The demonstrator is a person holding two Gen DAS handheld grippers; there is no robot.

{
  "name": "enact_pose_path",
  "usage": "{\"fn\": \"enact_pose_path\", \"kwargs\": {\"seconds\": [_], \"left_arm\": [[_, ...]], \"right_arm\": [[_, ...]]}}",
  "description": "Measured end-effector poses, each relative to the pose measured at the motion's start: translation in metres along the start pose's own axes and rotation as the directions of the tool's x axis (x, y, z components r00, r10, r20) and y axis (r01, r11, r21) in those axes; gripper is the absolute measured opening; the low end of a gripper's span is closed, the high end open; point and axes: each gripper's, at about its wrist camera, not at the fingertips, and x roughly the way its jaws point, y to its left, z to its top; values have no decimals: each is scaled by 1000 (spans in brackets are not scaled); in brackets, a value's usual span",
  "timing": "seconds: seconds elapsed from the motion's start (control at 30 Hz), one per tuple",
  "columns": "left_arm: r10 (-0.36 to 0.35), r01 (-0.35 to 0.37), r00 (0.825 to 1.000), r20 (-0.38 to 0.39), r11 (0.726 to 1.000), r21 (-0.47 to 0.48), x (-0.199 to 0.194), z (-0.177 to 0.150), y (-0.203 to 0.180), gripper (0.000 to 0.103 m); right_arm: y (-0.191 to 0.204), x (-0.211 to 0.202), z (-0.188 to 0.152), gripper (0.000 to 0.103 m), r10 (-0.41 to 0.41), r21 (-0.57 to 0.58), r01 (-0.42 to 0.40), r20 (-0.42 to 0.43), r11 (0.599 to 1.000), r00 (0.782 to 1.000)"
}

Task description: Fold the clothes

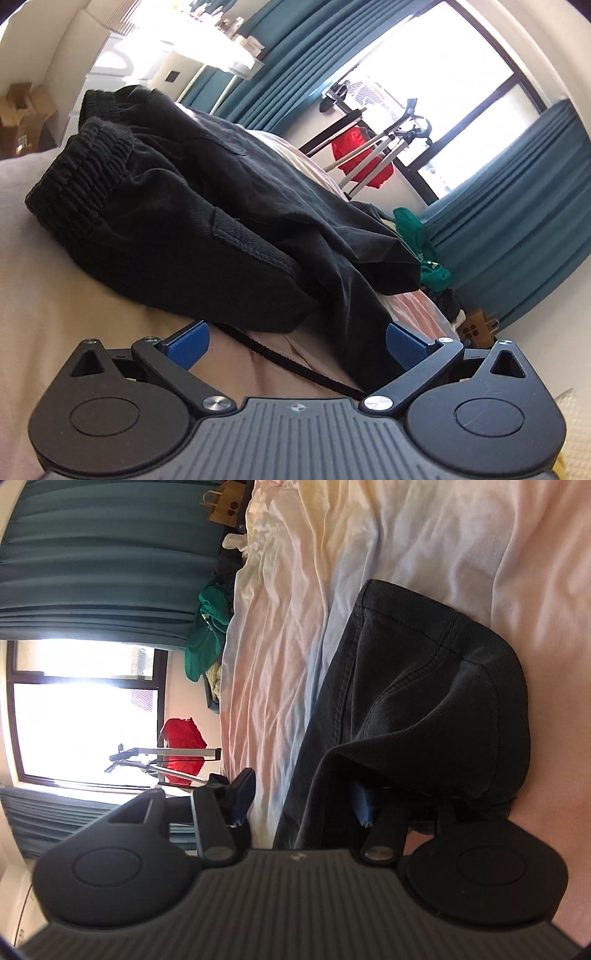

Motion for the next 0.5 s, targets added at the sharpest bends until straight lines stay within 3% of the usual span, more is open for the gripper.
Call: {"fn": "enact_pose_path", "kwargs": {"seconds": [0.07, 0.2, 0.4, 0.5], "left_arm": [[15, -18, 1000, -25, 990, -138, 4, 7, 23, 103], [17, -36, 998, -54, 932, -362, 10, 14, 60, 103], [12, -21, 1000, -22, 873, -487, 11, 17, 76, 103], [4, -9, 1000, -10, 825, -565, 16, 22, 86, 102]], "right_arm": [[-3, -2, -1, 56, -21, 20, 21, 23, 1000, 1000], [-9, -8, 0, 56, -81, 53, 79, 37, 995, 996], [-5, -14, -13, 57, -120, 20, 120, -6, 993, 993], [-1, -12, -19, 58, -137, -12, 137, 5, 990, 991]]}}
